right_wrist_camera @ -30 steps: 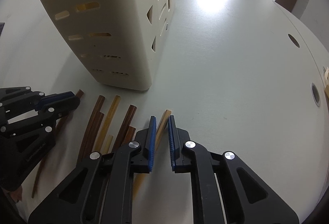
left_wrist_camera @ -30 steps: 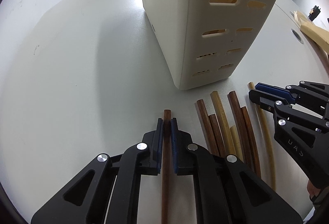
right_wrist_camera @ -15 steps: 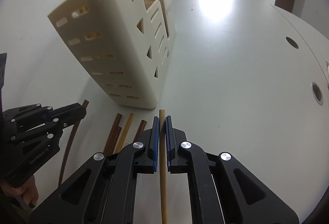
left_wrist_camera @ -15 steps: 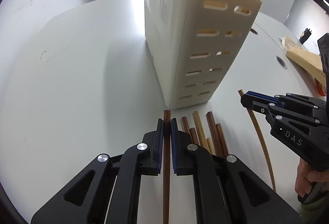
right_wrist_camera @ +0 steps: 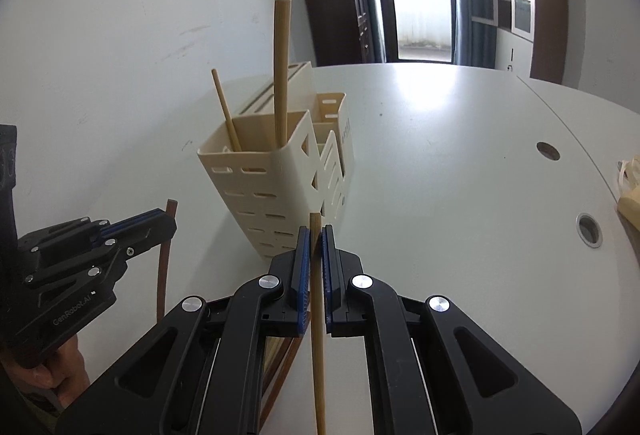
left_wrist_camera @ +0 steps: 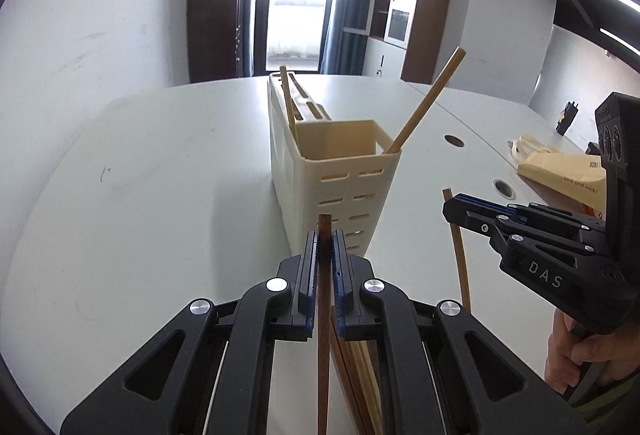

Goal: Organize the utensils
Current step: 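Lift both held chopsticks upright and carry them over the cream holder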

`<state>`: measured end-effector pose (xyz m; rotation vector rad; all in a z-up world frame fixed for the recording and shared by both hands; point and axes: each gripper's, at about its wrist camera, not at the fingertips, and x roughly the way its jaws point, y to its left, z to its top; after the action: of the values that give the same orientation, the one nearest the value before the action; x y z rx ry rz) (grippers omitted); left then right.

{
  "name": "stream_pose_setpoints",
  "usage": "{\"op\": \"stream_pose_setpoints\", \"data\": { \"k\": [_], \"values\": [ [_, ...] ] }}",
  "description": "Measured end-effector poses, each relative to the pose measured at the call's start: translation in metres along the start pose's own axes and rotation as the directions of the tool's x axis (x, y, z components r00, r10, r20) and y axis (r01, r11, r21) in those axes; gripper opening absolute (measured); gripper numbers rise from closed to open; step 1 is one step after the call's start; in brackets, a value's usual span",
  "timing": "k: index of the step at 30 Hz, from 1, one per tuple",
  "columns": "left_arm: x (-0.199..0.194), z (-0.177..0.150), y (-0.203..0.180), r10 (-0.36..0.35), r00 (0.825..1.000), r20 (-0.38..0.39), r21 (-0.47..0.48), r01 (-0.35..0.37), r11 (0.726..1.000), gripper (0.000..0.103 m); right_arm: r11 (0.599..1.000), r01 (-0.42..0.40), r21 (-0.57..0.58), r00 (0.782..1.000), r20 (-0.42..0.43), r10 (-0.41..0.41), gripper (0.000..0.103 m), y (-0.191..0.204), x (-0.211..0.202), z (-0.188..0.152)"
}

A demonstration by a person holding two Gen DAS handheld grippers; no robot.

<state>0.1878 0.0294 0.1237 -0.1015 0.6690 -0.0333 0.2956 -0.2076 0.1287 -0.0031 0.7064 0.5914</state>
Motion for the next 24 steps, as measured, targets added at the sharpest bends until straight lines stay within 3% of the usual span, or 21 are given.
{"op": "stream_pose_setpoints", "data": {
  "k": [12, 24],
  "values": [
    [-0.022, 0.016, -0.018, -0.002, 0.992, 0.123, 0.019, 0.000, 1.000, 0.006, 1.000, -0.021, -0.009, 0.988, 0.154, 0.022, 0.007, 0.007, -0.045, 0.024],
    [-0.034, 0.046, -0.026, 0.016, 0.973, 0.231, 0.037, -0.025, 0.999, 0.006, 0.998, -0.052, -0.041, 0.951, 0.303, 0.062, 0.007, 0.017, -0.074, 0.054]
  ]
}}
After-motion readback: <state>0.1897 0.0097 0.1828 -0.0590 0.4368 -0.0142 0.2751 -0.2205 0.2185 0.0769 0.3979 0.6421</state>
